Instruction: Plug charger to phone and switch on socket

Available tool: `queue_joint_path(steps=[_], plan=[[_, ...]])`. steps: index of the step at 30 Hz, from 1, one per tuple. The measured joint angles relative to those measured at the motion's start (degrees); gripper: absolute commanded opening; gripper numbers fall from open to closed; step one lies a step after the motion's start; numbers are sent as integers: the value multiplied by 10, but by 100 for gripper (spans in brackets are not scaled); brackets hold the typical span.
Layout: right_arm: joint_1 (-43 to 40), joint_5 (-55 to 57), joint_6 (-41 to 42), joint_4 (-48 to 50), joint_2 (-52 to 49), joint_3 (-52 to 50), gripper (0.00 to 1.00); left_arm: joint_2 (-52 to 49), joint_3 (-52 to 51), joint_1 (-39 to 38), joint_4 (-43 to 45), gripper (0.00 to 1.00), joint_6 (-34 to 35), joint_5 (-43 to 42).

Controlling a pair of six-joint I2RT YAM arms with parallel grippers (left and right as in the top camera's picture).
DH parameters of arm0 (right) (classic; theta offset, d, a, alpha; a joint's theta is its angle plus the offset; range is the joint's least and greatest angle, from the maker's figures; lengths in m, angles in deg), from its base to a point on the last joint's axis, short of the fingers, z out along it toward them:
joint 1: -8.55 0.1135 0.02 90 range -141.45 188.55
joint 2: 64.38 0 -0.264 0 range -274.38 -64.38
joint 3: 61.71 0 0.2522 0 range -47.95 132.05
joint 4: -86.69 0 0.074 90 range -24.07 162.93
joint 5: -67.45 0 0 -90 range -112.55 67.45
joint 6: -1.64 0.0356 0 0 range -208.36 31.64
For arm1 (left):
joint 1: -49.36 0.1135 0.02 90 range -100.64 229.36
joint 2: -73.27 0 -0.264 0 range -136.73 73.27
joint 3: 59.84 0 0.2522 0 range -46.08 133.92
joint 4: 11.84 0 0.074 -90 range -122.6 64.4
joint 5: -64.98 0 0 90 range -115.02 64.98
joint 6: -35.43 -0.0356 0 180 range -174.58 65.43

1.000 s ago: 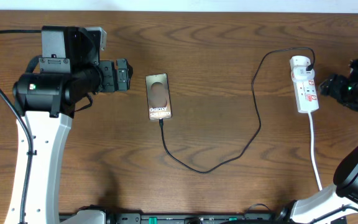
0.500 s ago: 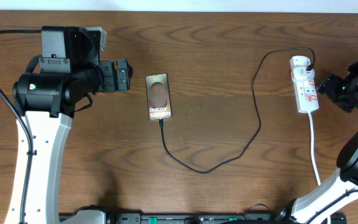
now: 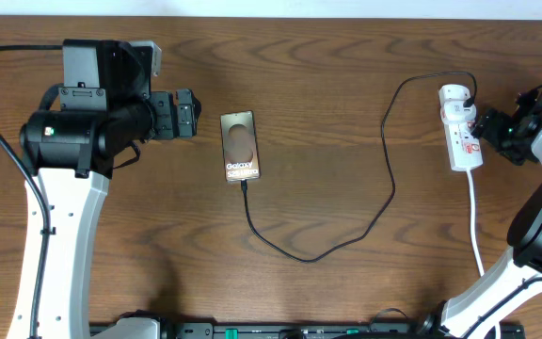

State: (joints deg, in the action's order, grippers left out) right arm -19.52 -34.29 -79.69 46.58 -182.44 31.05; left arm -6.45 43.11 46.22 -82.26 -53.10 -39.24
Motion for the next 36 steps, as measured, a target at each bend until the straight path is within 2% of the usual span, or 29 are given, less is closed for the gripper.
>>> queue_joint_path(steps=[36], plan=[[17, 28, 6, 23, -19, 16, 81, 0, 0, 0, 0, 100, 0, 0]])
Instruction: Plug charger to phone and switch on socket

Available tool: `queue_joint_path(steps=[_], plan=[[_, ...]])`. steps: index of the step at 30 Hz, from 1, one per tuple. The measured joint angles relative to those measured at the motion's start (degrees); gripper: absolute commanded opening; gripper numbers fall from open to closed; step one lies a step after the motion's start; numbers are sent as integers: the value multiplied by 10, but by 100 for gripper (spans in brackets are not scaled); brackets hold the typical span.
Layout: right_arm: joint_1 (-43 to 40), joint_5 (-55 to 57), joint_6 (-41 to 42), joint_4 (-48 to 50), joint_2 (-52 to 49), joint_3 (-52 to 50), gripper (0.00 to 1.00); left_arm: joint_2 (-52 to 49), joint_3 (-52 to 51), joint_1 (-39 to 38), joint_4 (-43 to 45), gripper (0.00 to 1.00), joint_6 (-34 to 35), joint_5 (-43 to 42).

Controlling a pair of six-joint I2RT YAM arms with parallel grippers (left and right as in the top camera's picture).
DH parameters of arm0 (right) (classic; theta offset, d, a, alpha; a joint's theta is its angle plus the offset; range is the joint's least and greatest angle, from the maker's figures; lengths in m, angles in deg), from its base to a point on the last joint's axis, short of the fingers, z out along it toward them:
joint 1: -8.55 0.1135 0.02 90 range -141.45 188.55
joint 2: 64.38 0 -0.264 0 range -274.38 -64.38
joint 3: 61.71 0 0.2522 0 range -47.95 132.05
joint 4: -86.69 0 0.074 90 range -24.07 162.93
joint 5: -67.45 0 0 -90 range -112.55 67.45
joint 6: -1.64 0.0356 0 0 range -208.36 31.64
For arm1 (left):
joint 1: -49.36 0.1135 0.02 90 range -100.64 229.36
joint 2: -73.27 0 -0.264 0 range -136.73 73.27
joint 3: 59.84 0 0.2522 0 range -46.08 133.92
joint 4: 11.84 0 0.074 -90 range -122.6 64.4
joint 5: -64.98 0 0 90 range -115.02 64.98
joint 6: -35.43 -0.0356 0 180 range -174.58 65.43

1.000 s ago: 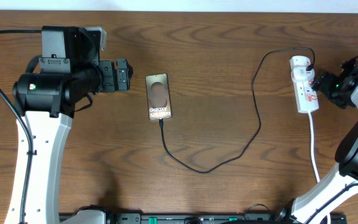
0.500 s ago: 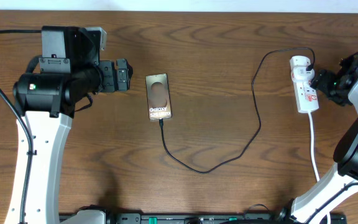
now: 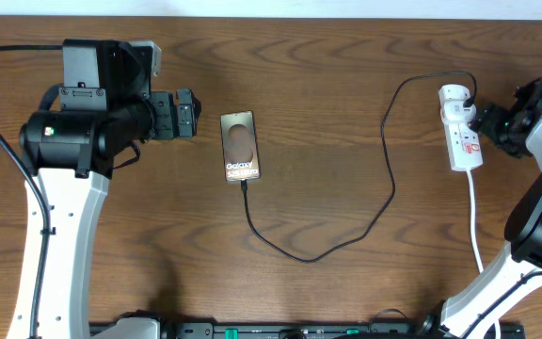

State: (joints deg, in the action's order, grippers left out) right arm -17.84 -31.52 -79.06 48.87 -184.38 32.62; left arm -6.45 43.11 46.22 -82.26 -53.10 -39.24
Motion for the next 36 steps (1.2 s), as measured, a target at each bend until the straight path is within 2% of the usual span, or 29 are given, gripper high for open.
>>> queue_joint_path(steps=[24, 29, 36], plan=[[0, -12, 7, -50, 2, 12, 80, 0, 0, 0, 0, 100, 0, 0], [0, -9, 7, -52, 2, 12, 83, 0, 0, 0, 0, 100, 0, 0], [13, -4, 0, -111, 28, 10, 83, 0, 0, 0, 0, 100, 0, 0]])
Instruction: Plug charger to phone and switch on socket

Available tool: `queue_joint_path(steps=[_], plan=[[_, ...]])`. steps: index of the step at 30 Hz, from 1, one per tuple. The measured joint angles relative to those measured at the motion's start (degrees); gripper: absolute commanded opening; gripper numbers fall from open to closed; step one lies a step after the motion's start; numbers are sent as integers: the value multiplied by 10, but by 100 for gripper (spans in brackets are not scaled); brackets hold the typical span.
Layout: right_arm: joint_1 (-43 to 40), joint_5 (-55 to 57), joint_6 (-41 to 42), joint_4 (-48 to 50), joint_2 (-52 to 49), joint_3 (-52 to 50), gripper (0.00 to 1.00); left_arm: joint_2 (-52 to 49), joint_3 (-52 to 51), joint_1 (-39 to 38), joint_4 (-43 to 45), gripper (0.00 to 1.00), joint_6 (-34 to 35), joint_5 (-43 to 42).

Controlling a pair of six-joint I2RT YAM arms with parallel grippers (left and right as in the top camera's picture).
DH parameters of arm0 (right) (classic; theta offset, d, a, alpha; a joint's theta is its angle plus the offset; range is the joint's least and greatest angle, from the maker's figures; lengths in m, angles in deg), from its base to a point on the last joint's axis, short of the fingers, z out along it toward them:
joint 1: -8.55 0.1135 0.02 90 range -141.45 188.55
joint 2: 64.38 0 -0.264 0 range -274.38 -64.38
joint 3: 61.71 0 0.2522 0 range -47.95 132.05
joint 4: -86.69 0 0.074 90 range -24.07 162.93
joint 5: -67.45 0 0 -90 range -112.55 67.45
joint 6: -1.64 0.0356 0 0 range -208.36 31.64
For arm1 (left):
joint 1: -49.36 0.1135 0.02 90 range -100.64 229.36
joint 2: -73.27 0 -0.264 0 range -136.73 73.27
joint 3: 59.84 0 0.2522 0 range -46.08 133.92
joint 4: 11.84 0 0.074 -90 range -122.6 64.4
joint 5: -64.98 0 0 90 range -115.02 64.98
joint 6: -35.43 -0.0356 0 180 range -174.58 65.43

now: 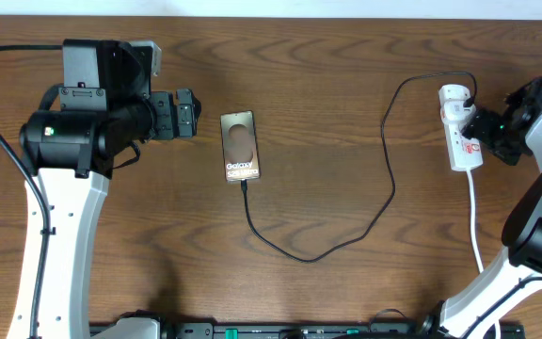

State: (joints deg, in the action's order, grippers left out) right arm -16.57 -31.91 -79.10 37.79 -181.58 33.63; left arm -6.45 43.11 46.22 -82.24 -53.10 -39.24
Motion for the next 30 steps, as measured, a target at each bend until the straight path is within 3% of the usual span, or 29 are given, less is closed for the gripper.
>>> queue_joint_path(steps=[4, 11, 19, 23, 25, 30], plan=[[3, 3, -12, -26, 61, -4, 84, 0, 0, 0, 0, 100, 0, 0], [3, 4, -39, -92, 253, -1, 85, 0, 0, 0, 0, 100, 0, 0], [9, -64, -120, -204, 353, 0, 87, 0, 0, 0, 0, 100, 0, 0], [24, -110, -166, -259, 415, 0, 92, 0, 0, 0, 0, 100, 0, 0], [31, -130, -178, -283, 450, 0, 99, 0, 0, 0, 0, 100, 0, 0], [35, -157, -166, -334, 534, 0, 99, 0, 0, 0, 0, 100, 0, 0]])
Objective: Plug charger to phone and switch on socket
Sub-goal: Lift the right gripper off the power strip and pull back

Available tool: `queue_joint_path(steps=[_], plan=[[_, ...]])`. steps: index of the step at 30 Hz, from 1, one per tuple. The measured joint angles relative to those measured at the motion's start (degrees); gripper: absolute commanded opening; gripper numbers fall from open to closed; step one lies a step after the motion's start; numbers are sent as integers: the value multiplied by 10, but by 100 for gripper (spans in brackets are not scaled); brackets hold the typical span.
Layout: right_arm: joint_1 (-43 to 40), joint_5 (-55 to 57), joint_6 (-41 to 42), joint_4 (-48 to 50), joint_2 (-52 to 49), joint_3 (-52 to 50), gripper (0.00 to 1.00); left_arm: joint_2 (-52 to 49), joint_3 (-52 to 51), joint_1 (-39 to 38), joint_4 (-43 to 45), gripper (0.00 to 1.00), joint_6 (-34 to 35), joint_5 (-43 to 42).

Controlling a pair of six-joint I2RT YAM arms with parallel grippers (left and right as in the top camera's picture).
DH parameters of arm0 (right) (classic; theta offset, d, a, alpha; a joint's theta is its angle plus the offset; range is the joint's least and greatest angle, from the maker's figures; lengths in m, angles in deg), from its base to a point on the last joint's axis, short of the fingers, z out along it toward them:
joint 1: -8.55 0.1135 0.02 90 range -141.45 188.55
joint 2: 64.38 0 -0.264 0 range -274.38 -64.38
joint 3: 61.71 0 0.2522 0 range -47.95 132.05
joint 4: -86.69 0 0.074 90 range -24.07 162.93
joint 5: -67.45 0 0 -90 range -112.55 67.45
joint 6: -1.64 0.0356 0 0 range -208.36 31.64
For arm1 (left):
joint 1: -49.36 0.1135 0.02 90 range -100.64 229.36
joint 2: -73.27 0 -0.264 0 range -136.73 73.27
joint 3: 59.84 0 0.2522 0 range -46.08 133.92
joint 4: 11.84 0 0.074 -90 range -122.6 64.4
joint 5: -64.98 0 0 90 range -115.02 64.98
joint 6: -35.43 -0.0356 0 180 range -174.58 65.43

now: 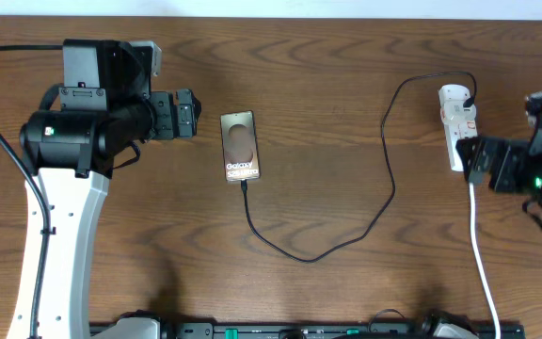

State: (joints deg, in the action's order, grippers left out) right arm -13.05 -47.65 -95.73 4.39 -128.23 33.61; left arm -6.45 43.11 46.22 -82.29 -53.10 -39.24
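Note:
The phone lies face up left of centre, its screen lit with a Galaxy logo. A black charger cable is plugged into its near end, loops across the table and climbs to a plug in the far end of the white socket strip. My right gripper hangs over the strip's near end and hides it; its fingers look shut, holding nothing. My left gripper rests left of the phone, apart from it, and appears open and empty.
The strip's white lead runs from the strip toward the front edge at the right. The left arm's white link fills the left side. The cable loop lies across the middle of the wooden table.
My right gripper was at the strip's right side, by its red switch. It now sits nearer the front, over the strip's near end. Phone, cable and left arm are unchanged.
Throughout, the cable stayed plugged into the lit phone and the left arm stayed still. My right gripper touched the strip's switch area, then stood slightly off it, then was against it again. It now stands farther forward over the strip's near end.

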Motion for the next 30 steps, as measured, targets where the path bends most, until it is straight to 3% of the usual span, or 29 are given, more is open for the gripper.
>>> queue_joint_path(steps=[9, 21, 26, 30], plan=[[0, -10, 12, -31, 78, 0, 99, 0, 0, 0, 0, 100, 0, 0], [1, 5, 9, -42, 101, -1, 99, 0, 0, 0, 0, 100, 0, 0], [33, 25, 2, 18, 130, -40, 99, 0, 0, 0, 0, 100, 0, 0], [111, 72, -2, 130, 201, -134, 99, 0, 0, 0, 0, 100, 0, 0]])
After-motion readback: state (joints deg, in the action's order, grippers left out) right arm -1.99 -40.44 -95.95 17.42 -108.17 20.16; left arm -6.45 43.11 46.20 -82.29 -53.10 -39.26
